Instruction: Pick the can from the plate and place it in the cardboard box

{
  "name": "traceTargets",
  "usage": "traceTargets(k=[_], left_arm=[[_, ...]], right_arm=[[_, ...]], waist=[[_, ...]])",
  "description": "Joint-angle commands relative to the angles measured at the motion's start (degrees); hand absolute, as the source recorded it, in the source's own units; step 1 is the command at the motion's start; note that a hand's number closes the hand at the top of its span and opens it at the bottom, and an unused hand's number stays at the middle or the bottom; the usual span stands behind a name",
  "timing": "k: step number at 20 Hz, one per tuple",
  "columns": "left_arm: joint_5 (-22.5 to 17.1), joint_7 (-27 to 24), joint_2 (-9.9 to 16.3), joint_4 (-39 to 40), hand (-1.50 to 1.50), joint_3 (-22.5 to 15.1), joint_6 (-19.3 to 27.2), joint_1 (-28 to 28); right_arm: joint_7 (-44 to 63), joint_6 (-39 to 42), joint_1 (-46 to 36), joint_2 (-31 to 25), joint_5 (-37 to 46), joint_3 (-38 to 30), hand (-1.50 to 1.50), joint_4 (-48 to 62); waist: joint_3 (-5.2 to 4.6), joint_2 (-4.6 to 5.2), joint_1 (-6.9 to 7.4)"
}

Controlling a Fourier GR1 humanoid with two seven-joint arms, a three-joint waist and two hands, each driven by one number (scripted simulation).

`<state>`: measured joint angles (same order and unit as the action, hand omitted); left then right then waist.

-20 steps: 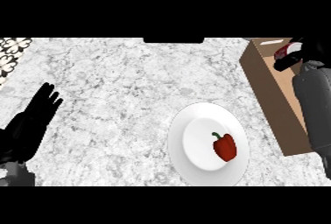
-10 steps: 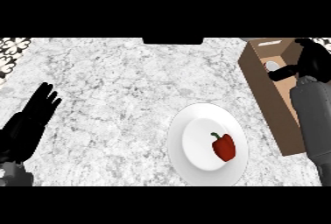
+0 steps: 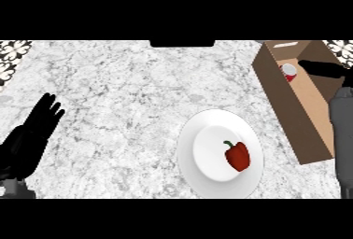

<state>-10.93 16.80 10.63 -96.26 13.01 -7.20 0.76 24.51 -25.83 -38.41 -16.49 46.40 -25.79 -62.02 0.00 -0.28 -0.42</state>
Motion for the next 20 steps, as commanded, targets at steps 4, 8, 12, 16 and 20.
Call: traceTargets(k=[4,8,12,16,20], left_arm=[[0.52,4.24,-0.4,-3.72,0.0,-1.02,1.81,0.54],[-1.17,0.19,2.08,2.28,0.0,2.47,-1.18,1.14],[0.46,2.41,-0.72,-0.01,0.0,-0.4,1.89,3.15],[-0.93,-0.57,1.67,5.71,0.0,1.76,-1.47,5.14],[0.0,-0.97,1.76,3.96,0.0,2.41,-1.34,2.42]], right_arm=[[-1.74,1.04,10.64,-1.47,-9.64,-4.81,-1.5,-13.56],[-0.65,7.72,17.14,-4.48,-16.98,-8.41,-1.5,-23.37],[-2.49,11.58,24.86,-4.36,-21.26,-8.83,-1.5,-29.72],[-5.09,13.28,28.31,-5.32,-27.23,-11.95,-1.5,-31.38],[-6.35,12.95,30.6,-5.1,-27.57,-10.8,-1.5,-30.86]], waist=[[0.02,0.02,-0.08],[-0.02,0.04,-0.51],[0.0,0.13,-0.22],[-0.01,0.25,-0.02],[0.0,0.27,0.33]])
